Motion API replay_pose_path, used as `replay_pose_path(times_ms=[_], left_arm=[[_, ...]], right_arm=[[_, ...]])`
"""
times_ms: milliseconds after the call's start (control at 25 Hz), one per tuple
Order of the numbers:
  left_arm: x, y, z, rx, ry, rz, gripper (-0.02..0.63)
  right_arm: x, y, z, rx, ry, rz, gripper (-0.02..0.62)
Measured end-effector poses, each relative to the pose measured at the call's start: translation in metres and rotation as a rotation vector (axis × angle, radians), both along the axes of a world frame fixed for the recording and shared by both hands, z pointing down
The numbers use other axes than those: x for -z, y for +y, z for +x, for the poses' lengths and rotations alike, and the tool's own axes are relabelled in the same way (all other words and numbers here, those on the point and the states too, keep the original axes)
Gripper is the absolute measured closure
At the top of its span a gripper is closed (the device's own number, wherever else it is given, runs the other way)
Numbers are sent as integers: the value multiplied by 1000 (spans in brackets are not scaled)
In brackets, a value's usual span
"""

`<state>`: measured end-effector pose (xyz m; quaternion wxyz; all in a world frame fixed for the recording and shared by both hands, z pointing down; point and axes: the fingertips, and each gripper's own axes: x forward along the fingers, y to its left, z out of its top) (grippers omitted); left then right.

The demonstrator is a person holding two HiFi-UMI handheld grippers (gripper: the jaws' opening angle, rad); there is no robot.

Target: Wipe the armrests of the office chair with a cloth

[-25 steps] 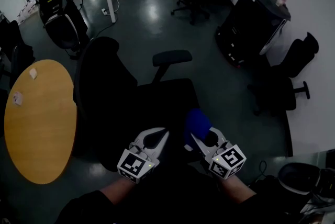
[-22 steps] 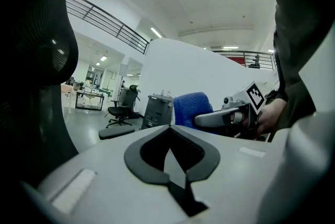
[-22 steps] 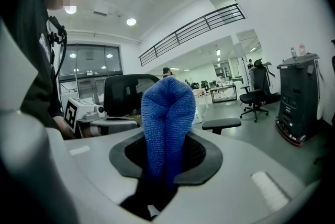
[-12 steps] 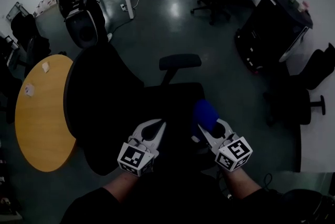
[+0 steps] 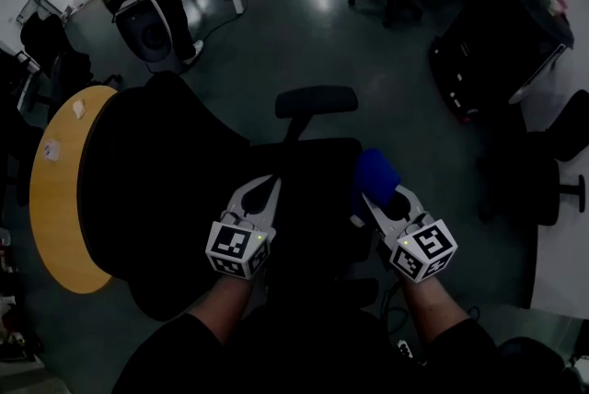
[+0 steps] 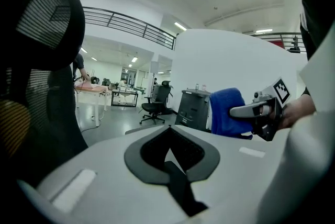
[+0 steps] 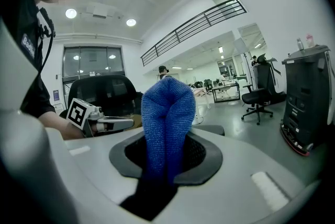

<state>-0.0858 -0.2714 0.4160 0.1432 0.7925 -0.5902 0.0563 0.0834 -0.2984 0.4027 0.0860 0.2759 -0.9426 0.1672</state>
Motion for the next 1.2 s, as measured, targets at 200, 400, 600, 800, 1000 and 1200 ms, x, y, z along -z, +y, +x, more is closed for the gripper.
replay_pose_path(times_ms=[200,400,600,800,1000,1200], left_arm=[[-21,-35,-17,70,-1,-38,586],[-42,-72,-30,110,-10,-67,586],[-66,-104,-42,121,-30,-83,586],[-86,-128,-50,112,-51,-131,586],[-108,-148,-67,114,-99,-161,586],[-135,-163,-80,142,-99,-216,586]], right_arm=[[-17,-33,2,4,34,11,482],[-29,-72,5,-4,74,28,482],[-44,-106,1,-4,108,30,482],[-63,-139,-9,-9,140,16,482],[-84,-173,-14,-6,199,9,482],[-97,-205,-20,11,258,26,482]])
